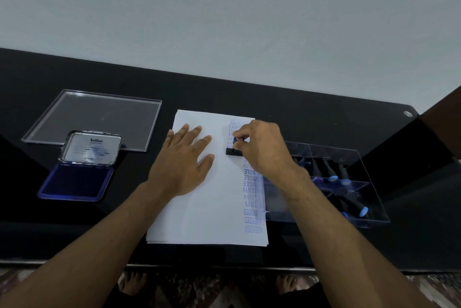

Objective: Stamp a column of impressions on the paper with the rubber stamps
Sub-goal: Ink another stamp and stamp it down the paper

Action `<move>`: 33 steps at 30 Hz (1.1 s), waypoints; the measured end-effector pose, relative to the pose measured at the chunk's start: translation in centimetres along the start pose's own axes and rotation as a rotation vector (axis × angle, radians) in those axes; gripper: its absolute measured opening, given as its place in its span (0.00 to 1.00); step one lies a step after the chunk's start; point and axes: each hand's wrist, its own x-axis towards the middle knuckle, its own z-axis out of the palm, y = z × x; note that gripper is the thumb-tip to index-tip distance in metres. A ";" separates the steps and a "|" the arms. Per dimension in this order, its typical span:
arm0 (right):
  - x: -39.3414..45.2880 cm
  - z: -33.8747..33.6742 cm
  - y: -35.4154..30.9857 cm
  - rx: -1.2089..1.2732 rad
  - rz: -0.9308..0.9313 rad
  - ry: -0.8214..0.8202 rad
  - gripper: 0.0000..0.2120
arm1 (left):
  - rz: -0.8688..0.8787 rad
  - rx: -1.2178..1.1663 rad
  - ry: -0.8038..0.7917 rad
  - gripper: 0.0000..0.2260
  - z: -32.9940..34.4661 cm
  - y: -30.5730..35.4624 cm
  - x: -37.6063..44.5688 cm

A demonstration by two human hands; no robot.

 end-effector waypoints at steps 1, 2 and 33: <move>0.0 0.0 0.0 0.009 0.009 -0.002 0.07 | -0.001 -0.002 -0.001 0.34 0.0 0.0 0.0; 0.0 0.0 0.0 0.022 0.019 -0.004 0.09 | 0.000 -0.002 -0.002 0.34 -0.1 0.0 0.0; -1.0 -0.7 1.2 0.275 0.023 0.233 0.05 | 0.000 0.000 -0.004 0.32 0.0 -0.1 0.0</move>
